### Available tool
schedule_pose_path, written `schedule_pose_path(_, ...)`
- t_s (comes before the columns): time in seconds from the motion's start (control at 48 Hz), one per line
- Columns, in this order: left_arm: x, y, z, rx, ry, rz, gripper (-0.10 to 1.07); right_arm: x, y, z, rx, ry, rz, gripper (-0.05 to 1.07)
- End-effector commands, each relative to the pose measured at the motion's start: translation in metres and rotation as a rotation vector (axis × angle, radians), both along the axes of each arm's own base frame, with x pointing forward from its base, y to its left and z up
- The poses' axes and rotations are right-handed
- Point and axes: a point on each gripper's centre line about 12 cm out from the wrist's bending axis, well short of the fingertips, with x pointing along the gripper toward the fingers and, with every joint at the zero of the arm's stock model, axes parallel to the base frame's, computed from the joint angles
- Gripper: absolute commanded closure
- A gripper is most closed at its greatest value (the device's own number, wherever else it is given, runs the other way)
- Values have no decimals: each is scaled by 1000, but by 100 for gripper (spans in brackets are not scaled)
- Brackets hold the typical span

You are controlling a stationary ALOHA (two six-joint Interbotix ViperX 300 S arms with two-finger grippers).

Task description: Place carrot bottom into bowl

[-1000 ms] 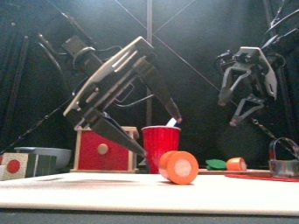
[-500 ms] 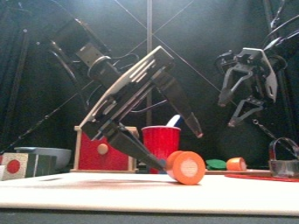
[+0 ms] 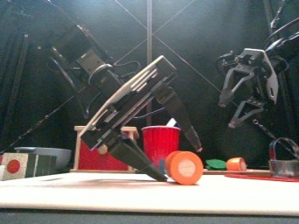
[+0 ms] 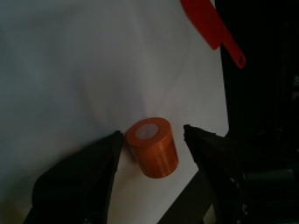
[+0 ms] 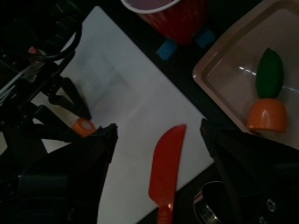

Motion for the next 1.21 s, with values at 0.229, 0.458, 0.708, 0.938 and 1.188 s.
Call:
schedule_pose_path(0.229, 5, -11, 1, -42, -7, -50, 28, 3, 0, 1, 1, -18, 5, -1)
schedule_pose_path(0.458, 8, -11, 22, 2, -62, -112, 30, 3, 1, 0, 4, -24, 9, -1)
schedule_pose_path(0.708, 2, -5, 91, 81, -227, -188, 30, 3, 1, -1, 5, -22, 9, -1)
schedule_pose_path(0.938, -27, 12, 123, 100, -287, -182, 30, 1, 2, -3, 8, -16, 9, -1)
schedule_pose_path(1.188, -87, 28, 133, 114, -301, -204, 31, 1, 3, -4, 9, -15, 13, -1)
